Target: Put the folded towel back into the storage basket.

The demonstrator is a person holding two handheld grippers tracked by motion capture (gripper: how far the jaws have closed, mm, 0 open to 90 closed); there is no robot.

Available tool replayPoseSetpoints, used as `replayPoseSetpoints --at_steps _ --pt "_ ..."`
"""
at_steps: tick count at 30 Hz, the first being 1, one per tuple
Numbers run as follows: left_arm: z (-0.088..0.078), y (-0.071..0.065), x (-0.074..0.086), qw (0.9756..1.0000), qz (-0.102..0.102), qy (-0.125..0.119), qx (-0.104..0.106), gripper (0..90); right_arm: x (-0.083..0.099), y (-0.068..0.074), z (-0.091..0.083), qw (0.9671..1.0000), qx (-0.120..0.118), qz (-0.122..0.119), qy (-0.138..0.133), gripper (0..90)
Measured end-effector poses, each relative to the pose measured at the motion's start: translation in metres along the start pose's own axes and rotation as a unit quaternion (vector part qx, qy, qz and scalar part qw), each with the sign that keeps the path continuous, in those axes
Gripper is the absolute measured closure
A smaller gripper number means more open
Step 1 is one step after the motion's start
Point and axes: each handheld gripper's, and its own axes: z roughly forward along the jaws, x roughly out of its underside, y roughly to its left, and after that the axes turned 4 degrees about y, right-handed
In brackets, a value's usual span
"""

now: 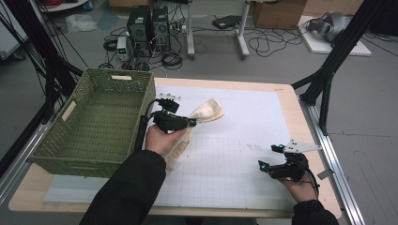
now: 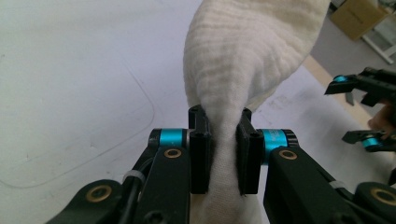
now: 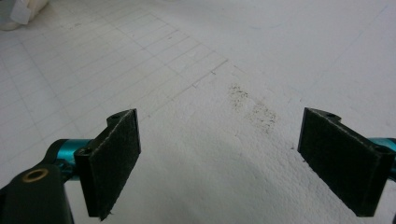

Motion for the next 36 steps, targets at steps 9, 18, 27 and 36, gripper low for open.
replayPoseSetpoints --at_steps 9,18,27,36 --pt "-0.018 0.006 -0.003 0.9997 -0.019 -0.018 -0.004 78.5 0.0 0.0 0.001 1.0 -0.002 -0.003 0.001 12.4" --pt "-0.032 0.012 -0.005 0.9992 -0.031 -0.024 -0.01 78.5 -0.001 0.001 0.002 1.0 -0.004 -0.006 0.004 12.4" --pt "-0.037 0.019 -0.009 0.9983 -0.053 -0.021 -0.014 78.4 -0.001 0.002 0.003 0.9999 -0.005 -0.012 0.007 12.4" --pt "-0.043 0.028 -0.011 0.9968 -0.075 -0.029 0.001 78.5 -0.001 0.002 0.004 0.9998 -0.008 -0.017 0.009 12.4"
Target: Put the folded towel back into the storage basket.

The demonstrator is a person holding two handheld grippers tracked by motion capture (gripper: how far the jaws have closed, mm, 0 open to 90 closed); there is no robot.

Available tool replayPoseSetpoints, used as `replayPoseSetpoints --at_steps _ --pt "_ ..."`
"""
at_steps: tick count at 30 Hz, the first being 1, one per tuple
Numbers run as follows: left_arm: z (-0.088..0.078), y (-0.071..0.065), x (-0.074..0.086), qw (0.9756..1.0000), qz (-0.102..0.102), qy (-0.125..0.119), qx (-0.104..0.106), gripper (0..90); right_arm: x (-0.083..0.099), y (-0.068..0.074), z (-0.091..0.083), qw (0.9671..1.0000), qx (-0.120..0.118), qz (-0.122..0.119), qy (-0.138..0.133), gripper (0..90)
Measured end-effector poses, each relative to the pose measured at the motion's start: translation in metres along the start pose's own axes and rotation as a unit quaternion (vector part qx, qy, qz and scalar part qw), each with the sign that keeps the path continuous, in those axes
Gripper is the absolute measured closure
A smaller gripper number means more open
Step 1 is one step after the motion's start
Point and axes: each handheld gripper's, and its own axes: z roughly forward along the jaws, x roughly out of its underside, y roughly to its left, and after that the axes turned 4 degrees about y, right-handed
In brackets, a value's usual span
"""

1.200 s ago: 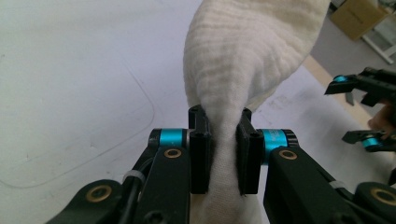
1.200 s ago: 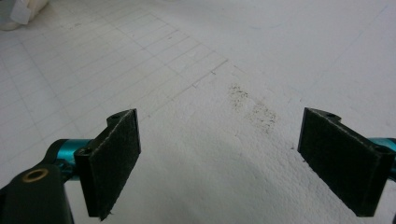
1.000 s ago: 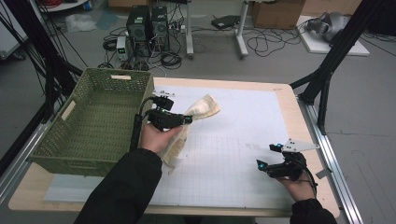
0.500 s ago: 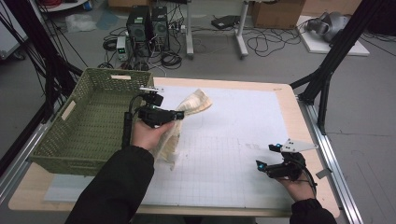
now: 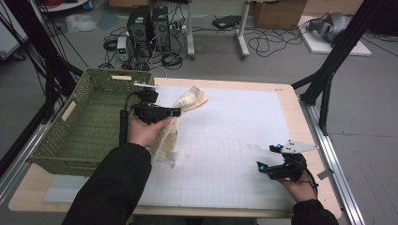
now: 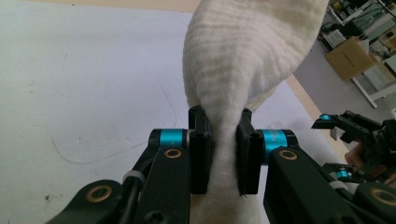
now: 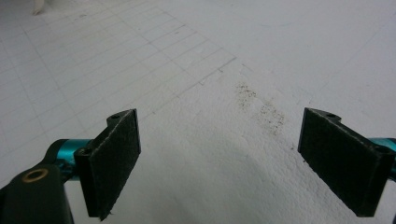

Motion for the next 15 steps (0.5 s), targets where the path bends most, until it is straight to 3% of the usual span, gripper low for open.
replayPoseSetpoints --at_steps 5,12,15 --pt "-0.007 -0.001 -0.002 0.9999 -0.006 -0.014 0.006 78.5 0.0 0.0 0.001 1.0 0.001 -0.002 0.002 12.4" --pt "-0.019 0.0 -0.003 0.9998 -0.008 -0.013 -0.013 78.5 0.0 0.0 0.002 1.0 0.001 -0.005 0.005 12.4" --pt "-0.026 0.005 -0.005 0.9994 -0.019 -0.019 -0.021 78.5 0.0 0.001 0.003 1.0 0.0 -0.005 0.006 12.4"
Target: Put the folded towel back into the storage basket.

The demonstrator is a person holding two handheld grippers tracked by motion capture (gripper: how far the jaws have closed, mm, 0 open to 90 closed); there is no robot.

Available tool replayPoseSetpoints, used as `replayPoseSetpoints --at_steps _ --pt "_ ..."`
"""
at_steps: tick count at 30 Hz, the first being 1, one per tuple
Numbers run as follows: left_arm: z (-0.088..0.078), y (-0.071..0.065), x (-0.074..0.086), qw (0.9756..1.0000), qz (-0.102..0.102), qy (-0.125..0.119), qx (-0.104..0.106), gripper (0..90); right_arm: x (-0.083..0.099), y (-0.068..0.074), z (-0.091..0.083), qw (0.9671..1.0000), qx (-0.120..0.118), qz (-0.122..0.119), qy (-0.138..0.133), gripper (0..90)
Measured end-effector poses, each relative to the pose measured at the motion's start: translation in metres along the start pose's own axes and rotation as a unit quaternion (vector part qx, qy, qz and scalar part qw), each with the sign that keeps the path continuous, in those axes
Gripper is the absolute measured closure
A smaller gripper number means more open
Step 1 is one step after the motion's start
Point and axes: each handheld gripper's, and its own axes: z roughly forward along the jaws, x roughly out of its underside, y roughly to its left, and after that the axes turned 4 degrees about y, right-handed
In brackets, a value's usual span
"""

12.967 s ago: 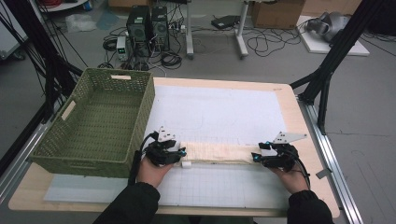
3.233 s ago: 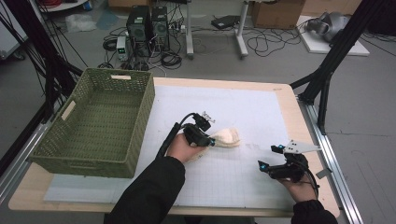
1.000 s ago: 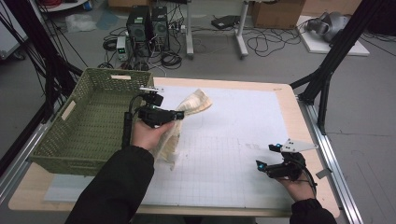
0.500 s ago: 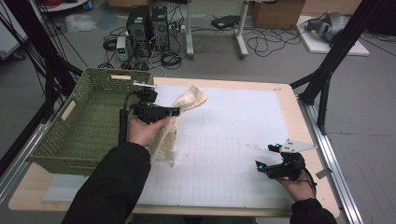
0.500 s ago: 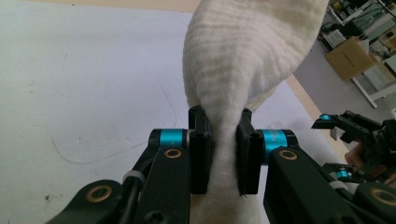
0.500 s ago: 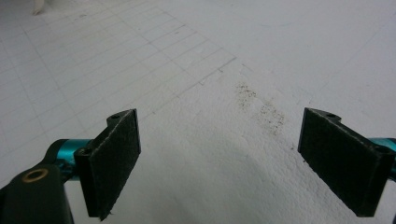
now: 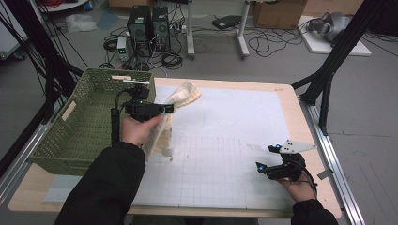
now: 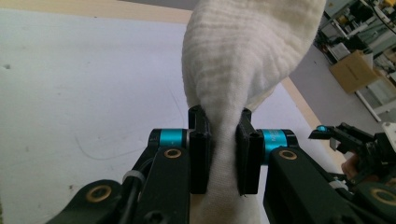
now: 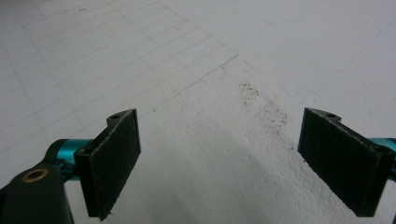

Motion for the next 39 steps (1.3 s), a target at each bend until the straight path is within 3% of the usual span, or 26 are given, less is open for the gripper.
replayPoseSetpoints --at_steps 6,14,25,33,39 --pt "-0.011 0.016 -0.003 0.9994 -0.023 -0.01 -0.025 78.5 0.0 0.0 0.0 1.0 0.0 -0.001 0.001 12.4" --pt "-0.02 0.035 -0.006 0.9983 -0.049 -0.023 -0.022 78.6 -0.001 0.0 0.001 1.0 -0.001 -0.004 0.001 12.4" --pt "-0.038 0.066 -0.005 0.9924 -0.101 -0.062 -0.032 78.7 -0.001 0.001 0.001 1.0 -0.004 -0.006 0.0 12.4" --pt "-0.051 0.083 -0.001 0.9893 -0.119 -0.071 -0.048 78.8 -0.001 0.001 0.001 1.0 -0.003 -0.008 0.003 12.4" --pt "-0.06 0.092 0.001 0.9885 -0.121 -0.066 -0.061 78.8 -0.001 0.001 0.002 0.9999 -0.004 -0.009 0.004 12.4"
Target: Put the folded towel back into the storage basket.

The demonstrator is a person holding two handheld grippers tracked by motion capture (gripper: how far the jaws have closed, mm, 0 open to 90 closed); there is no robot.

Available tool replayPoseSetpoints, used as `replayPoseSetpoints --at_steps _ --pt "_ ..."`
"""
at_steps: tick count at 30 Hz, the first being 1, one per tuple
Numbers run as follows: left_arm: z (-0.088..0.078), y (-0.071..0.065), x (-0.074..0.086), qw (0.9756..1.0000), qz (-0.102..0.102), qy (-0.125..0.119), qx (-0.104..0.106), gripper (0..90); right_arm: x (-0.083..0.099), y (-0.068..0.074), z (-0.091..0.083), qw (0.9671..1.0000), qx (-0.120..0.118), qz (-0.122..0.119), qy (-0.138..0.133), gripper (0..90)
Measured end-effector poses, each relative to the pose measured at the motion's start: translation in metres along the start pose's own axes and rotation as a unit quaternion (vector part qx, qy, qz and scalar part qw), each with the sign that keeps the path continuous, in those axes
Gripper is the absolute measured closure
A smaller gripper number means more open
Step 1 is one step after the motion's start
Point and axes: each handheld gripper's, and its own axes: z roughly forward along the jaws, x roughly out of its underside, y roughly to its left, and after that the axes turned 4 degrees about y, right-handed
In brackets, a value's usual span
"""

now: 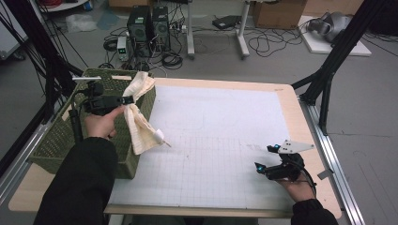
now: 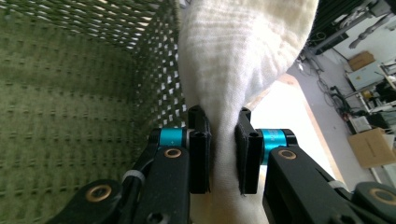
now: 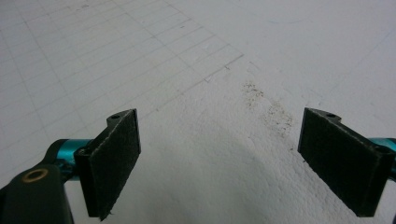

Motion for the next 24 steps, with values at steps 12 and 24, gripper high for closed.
replayPoseSetpoints --at_steps 12,24 --pt "-0.016 0.021 0.001 0.9997 -0.008 0.0 -0.023 78.7 0.0 0.0 0.001 1.0 0.001 -0.001 0.003 12.4" --pt "-0.022 0.028 0.002 0.9993 -0.005 0.003 -0.037 78.7 0.001 -0.001 0.002 1.0 0.0 -0.002 0.005 12.4"
